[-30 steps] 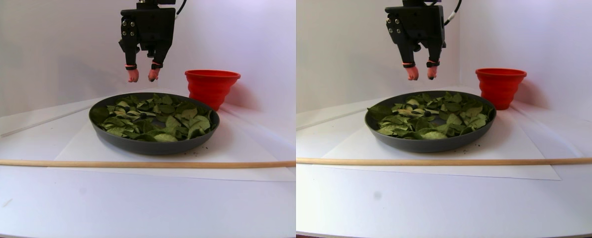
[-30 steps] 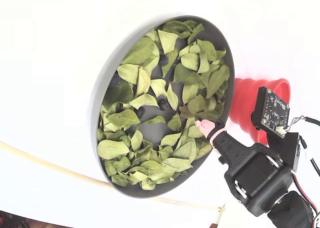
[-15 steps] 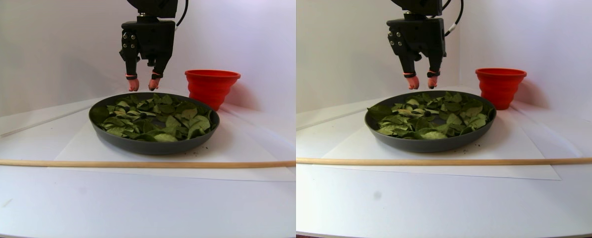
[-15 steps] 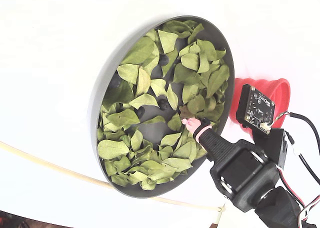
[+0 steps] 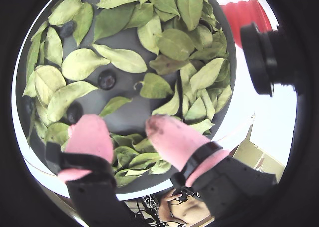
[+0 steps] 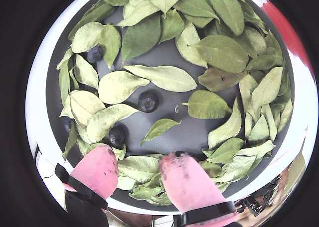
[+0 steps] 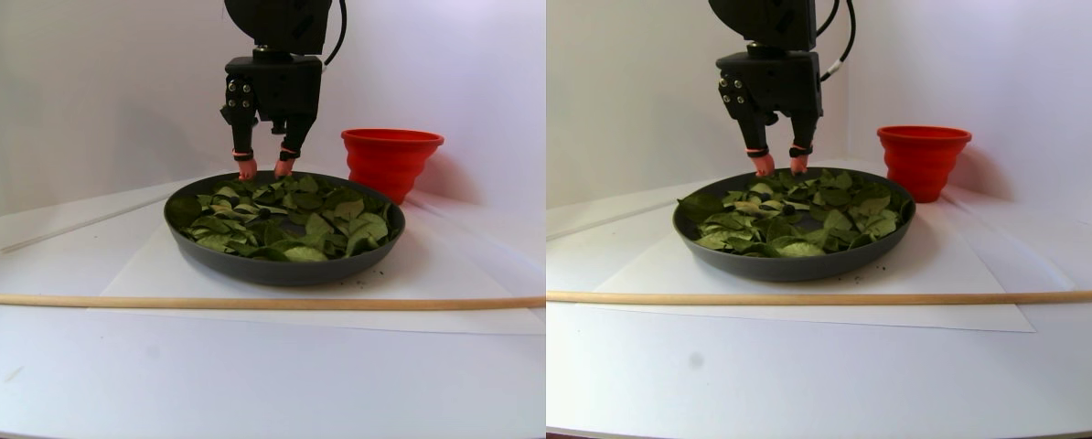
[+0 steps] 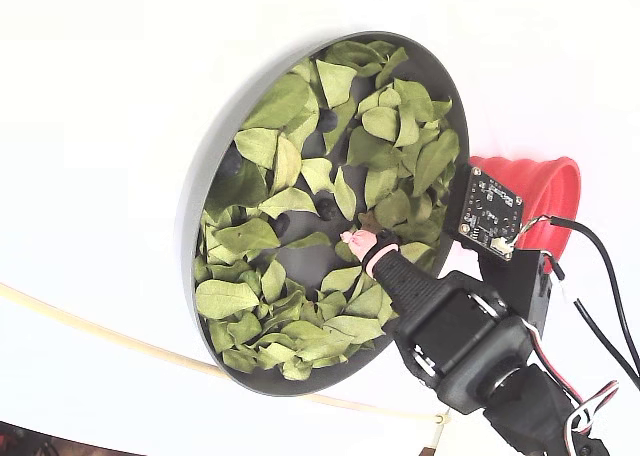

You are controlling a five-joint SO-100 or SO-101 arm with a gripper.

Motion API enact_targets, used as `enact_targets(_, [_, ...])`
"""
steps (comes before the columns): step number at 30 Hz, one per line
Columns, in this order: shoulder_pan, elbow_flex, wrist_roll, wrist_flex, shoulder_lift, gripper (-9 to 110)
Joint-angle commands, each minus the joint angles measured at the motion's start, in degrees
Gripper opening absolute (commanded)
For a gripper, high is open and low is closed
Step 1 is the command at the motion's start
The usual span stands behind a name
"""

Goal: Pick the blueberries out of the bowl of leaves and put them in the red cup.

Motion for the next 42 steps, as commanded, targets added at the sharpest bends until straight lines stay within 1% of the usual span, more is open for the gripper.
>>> enact_targets(1, [-0.2, -1.6, 0.2, -1.2, 0.2, 16])
enact_targets(8, [-0.4, -2.7, 0.4, -3.3, -2.3, 16])
enact_targets(16, [-0.8, -5.4, 2.4, -8.3, -7.1, 16])
enact_targets(42, [-0.8, -8.1, 3.9, -12.6, -12.5, 16])
